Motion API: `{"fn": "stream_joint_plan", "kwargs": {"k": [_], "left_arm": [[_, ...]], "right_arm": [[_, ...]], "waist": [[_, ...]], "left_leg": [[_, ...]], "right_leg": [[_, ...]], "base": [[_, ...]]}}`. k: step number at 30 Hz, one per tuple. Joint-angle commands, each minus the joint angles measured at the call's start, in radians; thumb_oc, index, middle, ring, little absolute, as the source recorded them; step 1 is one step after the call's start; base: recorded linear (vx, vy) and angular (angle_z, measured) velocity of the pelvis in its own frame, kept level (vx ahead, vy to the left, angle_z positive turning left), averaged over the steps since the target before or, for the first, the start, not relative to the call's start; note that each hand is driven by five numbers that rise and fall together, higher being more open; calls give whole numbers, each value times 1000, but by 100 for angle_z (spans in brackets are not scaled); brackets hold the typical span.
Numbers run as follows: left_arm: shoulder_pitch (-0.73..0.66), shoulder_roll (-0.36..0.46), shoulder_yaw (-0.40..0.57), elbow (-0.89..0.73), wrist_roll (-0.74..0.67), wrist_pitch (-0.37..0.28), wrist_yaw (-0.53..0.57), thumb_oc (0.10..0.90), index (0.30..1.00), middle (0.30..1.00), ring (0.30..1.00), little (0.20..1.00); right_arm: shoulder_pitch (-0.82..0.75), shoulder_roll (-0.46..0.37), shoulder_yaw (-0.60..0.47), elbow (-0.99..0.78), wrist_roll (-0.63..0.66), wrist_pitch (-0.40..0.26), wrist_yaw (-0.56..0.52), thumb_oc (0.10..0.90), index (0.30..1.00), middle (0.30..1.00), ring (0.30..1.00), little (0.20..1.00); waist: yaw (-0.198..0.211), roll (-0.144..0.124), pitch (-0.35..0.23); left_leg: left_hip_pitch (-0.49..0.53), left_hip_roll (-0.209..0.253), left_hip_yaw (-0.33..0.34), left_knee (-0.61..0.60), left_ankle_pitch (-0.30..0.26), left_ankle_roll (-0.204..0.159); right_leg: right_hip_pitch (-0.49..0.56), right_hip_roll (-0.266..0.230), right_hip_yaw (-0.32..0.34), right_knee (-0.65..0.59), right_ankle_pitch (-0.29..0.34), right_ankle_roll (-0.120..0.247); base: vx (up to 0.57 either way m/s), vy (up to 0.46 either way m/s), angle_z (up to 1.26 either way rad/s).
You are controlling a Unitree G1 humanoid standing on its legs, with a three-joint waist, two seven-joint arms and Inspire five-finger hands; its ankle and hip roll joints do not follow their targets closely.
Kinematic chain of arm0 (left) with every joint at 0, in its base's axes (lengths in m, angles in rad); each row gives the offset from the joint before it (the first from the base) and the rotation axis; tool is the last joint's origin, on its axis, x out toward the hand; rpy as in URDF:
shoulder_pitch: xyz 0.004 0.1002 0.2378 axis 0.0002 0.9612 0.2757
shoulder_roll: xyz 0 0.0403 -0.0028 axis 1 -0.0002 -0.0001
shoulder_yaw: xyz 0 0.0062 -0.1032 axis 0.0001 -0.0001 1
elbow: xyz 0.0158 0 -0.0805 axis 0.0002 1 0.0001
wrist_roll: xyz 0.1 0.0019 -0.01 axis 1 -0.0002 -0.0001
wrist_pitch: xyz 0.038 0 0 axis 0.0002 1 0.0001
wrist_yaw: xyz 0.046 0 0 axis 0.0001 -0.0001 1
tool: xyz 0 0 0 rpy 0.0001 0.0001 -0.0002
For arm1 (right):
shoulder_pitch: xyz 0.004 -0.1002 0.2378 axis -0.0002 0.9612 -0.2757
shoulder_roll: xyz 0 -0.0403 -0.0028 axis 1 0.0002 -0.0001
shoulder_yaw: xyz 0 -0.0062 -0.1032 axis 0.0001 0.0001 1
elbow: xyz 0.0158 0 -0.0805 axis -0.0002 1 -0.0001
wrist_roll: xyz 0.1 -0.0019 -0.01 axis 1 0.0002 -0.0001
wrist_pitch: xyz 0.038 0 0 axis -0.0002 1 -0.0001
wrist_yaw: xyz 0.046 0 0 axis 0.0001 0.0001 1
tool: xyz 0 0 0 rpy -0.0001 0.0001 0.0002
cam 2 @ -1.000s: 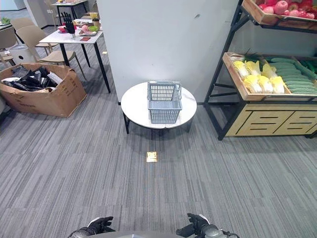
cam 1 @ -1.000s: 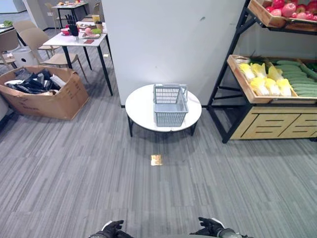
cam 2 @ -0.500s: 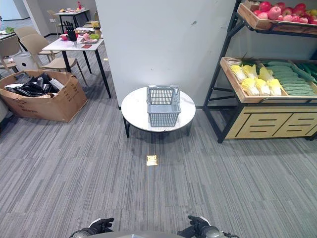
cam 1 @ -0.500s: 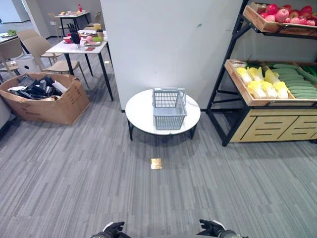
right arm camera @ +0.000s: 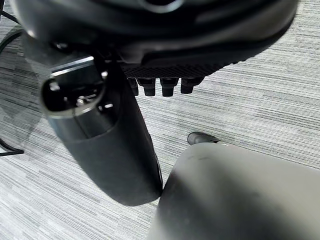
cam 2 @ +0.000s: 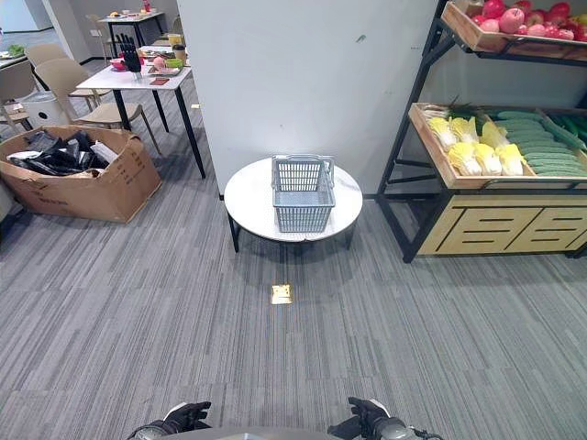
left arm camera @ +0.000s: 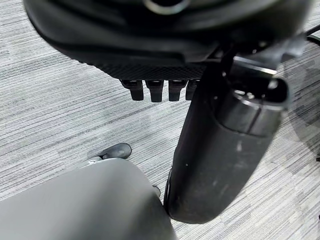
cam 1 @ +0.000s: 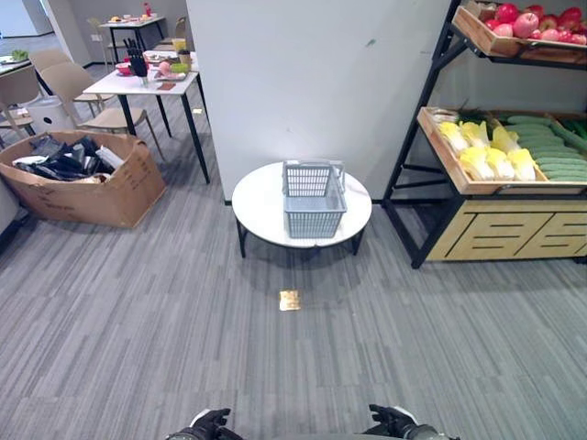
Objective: Get the vegetables into the basket
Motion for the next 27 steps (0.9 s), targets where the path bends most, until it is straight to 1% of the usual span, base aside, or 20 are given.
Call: {"fn": "stream_joint_plan", "kwargs": {"k": [1,3,4,5,6,7,8,9,12,13,15,16,17,19,20,22,23,24,25,27], "left_arm": [[-16,-27,-8,57,28,-6,-8,900,1000,1000,1000,1000],[-21,-24,-2,55,17,-7,-3,900,1000,1000,1000,1000],[-21,-24,-2,55,17,-7,-3,900,1000,1000,1000,1000],[-27,-19,8,48,6,-9,2,900,1000,1000,1000,1000],[-28,-19,8,48,6,-9,2,900,1000,1000,1000,1000],[-32,-13,15,45,-2,-11,7,900,1000,1000,1000,1000],[-33,-13,15,45,-2,-11,7,900,1000,1000,1000,1000],[-35,-9,19,42,-7,-12,8,900,1000,1000,1000,1000],[-37,-3,23,42,-15,-14,9,900,1000,1000,1000,1000],[-35,-1,26,38,-22,-16,12,900,1000,1000,1000,1000],[-34,0,26,34,-27,-19,12,900,1000,1000,1000,1000],[-36,2,28,35,-33,-21,11,900,1000,1000,1000,1000],[-39,3,28,39,-38,-23,11,900,1000,1000,1000,1000],[-47,1,22,43,-38,-25,16,900,1000,1000,1000,1000],[-49,-1,18,42,-41,-27,16,900,1000,1000,1000,1000],[-46,-3,18,42,-42,-28,18,900,1000,1000,1000,1000],[-45,-4,17,44,-39,-26,15,900,1000,1000,1000,1000],[-46,-4,15,43,-41,-26,15,900,1000,1000,1000,1000],[-53,-1,21,47,-49,-21,17,900,1000,1000,1000,1000],[-56,-9,13,48,-40,-19,19,900,1000,1000,1000,1000]], "right_arm": [[-2,-4,39,59,-25,-3,17,900,1000,1000,1000,1000],[-8,-9,35,48,-20,-5,12,900,1000,1000,1000,1000],[-8,-9,35,48,-20,-5,12,900,1000,1000,1000,1000],[-19,-13,32,41,-11,-6,8,900,1000,1000,1000,1000],[-20,-13,32,41,-11,-6,8,900,1000,1000,1000,1000],[-29,-14,20,35,11,-11,3,900,1000,1000,1000,1000],[-29,-14,20,35,11,-11,3,900,1000,1000,1000,1000],[-36,-15,15,25,23,-14,2,900,1000,1000,1000,1000],[-48,-20,-8,8,69,-22,-1,900,1000,1000,1000,1000],[-51,-23,-17,-2,87,-29,-3,900,1000,1000,1000,1000],[-50,-27,-24,-13,103,-35,-4,900,1000,1000,1000,1000],[-55,-30,-19,-25,103,-38,-2,900,1000,1000,1000,1000],[-63,-29,-10,-25,96,-39,-3,900,1000,1000,1000,1000],[-67,-29,-9,-24,93,-40,-8,900,1000,1000,1000,1000],[-62,-30,-12,-29,89,-38,-7,900,1000,1000,1000,1000],[-59,-32,-10,-29,83,-37,-6,900,1000,1000,1000,1000],[-50,-31,-9,-30,82,-36,-4,900,1000,1000,1000,1000],[-50,-30,-6,-29,85,-36,-3,900,1000,1000,1000,1000],[-56,-31,-10,-28,106,-37,1,900,1000,1000,1000,1000],[-63,-41,-14,-32,120,-39,-4,900,1000,1000,1000,1000]], "waist": [[11,-36,10],[9,-40,27],[9,-40,27],[8,-42,44],[9,-42,44],[8,-41,57],[9,-41,56],[8,-42,64],[2,-40,81],[-3,-38,90],[-8,-35,99],[-16,-35,105],[-29,-43,114],[-54,-48,128],[-73,-42,134],[-79,-39,135],[-78,-36,127],[-82,-38,126],[-86,-32,123],[-88,-20,113]], "left_leg": [[-1,6,38,6,-44,-23],[-16,-1,41,6,-43,-16],[-17,-1,41,6,-43,-16],[-26,-10,41,6,-46,-4],[-27,-10,42,6,-46,-4],[-31,-14,46,6,-47,5],[-32,-14,47,6,-47,5],[-34,-16,49,6,-46,10],[-32,-23,54,6,-49,18],[-27,-24,47,6,-50,23],[-17,-25,31,6,-56,25],[-1,-28,20,6,-67,20],[16,-32,-2,6,-76,14],[38,-32,-33,6,-86,10],[62,-22,-54,6,-104,3],[71,-18,-63,6,-110,1],[76,-12,-72,6,-109,-6],[79,-13,-72,6,-113,-5],[86,-5,-83,6,-107,-8],[88,11,-107,6,-99,-14]], "right_leg": [[27,-140,9,15,-17,149],[-1,-151,15,36,-10,158],[-2,-151,16,36,-11,158],[-39,-155,30,82,-11,165],[-40,-155,31,84,-11,165],[-75,-154,43,132,-11,171],[-77,-154,44,134,-12,171],[-97,-153,51,164,-9,177],[-150,-150,66,261,12,191],[-173,-148,75,312,35,195],[-209,-141,76,351,45,191],[-237,-135,68,308,59,181],[-279,-125,76,225,96,177],[-334,-112,96,145,144,187],[-356,-110,74,111,163,198],[-361,-113,61,125,167,201],[-338,-117,52,121,141,191],[-337,-106,63,135,140,181],[-339,-91,69,153,129,174],[-334,-80,56,171,107,156]], "base": [[-2,44,1],[-29,95,0],[-61,157,-2],[-32,81,-3],[-43,135,-5],[-12,55,-8],[-18,85,-18],[-8,64,-23],[21,85,-21],[61,67,-21],[136,45,-3],[287,-33,19],[312,-61,18],[305,-78,20],[241,-52,40],[122,-35,51],[71,-39,68],[67,-65,83],[107,-102,85],[111,-115,60]]}}
